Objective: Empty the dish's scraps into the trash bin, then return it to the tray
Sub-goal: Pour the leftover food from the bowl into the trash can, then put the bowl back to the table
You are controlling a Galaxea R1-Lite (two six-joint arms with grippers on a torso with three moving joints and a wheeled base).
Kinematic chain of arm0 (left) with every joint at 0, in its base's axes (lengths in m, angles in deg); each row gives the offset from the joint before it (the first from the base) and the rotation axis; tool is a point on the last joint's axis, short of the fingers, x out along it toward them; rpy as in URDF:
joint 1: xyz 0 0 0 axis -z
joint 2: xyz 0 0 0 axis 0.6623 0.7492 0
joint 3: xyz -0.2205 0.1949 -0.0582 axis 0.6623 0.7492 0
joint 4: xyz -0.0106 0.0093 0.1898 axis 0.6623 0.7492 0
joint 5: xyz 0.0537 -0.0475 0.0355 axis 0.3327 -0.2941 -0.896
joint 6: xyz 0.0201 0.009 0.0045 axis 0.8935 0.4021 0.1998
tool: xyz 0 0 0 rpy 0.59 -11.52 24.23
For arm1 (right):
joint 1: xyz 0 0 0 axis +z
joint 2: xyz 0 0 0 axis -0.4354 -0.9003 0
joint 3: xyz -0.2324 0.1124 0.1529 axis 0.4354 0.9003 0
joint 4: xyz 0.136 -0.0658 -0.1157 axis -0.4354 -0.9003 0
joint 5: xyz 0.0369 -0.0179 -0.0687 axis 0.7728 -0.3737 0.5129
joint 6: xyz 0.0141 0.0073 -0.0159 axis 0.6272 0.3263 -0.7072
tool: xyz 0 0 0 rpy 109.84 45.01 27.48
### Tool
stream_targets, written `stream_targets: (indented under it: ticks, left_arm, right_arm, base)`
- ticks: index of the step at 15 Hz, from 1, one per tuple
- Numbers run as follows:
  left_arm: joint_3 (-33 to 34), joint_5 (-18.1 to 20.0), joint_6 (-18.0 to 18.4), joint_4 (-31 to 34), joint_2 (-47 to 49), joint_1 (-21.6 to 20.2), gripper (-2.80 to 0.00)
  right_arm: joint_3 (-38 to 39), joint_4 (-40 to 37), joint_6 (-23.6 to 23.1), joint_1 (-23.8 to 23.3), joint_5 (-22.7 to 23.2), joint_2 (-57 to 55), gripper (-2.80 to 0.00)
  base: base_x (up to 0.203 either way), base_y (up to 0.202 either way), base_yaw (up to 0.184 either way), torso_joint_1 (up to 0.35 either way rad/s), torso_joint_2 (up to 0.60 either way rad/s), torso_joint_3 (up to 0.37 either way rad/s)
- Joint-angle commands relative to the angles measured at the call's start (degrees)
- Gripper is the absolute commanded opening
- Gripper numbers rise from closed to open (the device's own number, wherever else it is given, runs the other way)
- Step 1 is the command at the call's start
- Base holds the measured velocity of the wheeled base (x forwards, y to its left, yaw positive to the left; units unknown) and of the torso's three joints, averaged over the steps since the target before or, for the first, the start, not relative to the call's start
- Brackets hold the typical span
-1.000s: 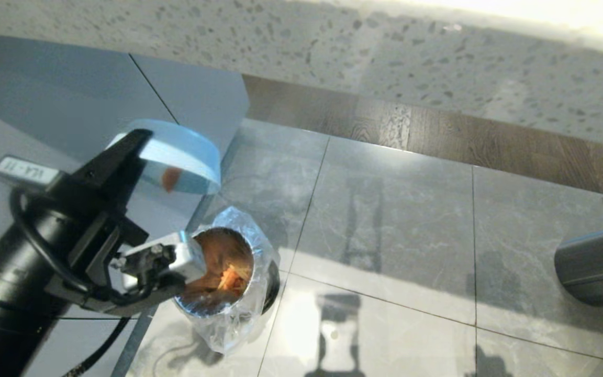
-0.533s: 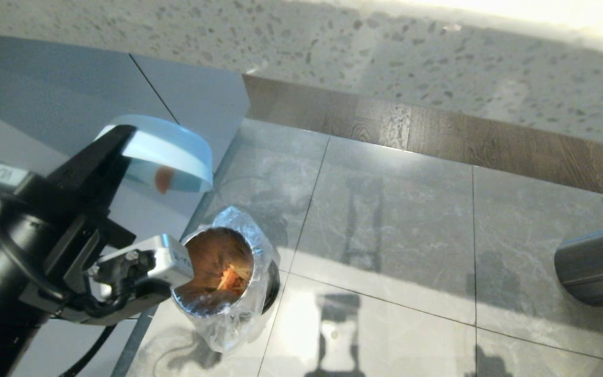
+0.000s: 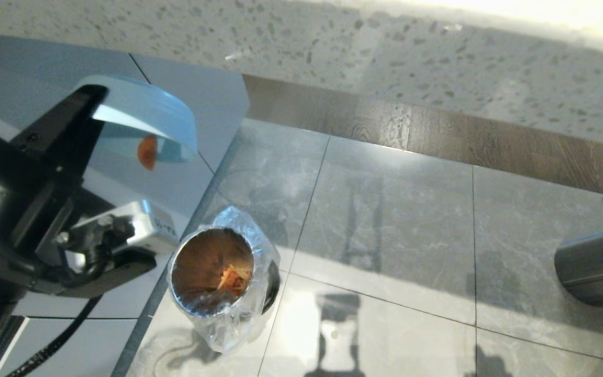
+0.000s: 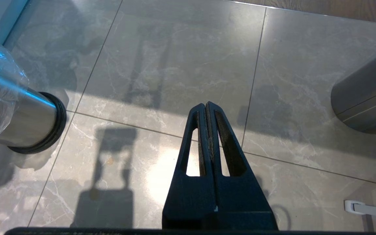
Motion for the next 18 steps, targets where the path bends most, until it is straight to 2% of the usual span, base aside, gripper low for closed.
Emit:
stream_targets:
  ticks: [1,7,13,14,15,17,18]
  left_arm:
    - [0.17,0.09,1.15,-2.71,0.09,0.05,-2.8]
    - [-2.1,0.66,1.25,-2.71,0.99,0.28,-2.8]
    - [2.06,0.02,0.67,-2.71,1.08,0.25,-2.8]
    - [3.83,-1.14,-0.65,-2.71,1.08,0.18,-2.8]
    - [6.38,-4.01,-3.24,-2.71,1.07,0.07,-2.8]
    - [11.18,-14.71,-12.55,-2.18,0.27,-0.26,-2.8]
    - [11.48,-18.21,-16.25,1.33,-1.52,-1.12,-2.8]
  right_arm:
    - [0.05,0.02,0.01,0.01,-0.02,0.02,-2.8]
    - [0.0,0.02,0.01,0.01,-0.02,0.02,-2.8]
    - [0.05,0.02,0.01,0.01,-0.02,0.02,-2.8]
    - [0.05,0.02,0.01,0.01,-0.02,0.02,-2.8]
    - [-0.01,0.02,0.01,0.01,-0.02,0.02,-2.8]
    - [0.04,0.02,0.01,0.01,-0.02,0.02,-2.8]
    - [-0.04,0.02,0.01,0.01,-0.02,0.02,-2.8]
  base:
    - [0.0,0.0,0.0,0.0,0.0,0.0]
    - [0.0,0.0,0.0,0.0,0.0,0.0]
    - [0.0,0.0,0.0,0.0,0.0,0.0]
    - [0.0,0.0,0.0,0.0,0.0,0.0]
    - [0.0,0.0,0.0,0.0,0.0,0.0]
    - [0.0,0.0,0.0,0.0,0.0,0.0]
    - [0.0,0.0,0.0,0.0,0.0,0.0]
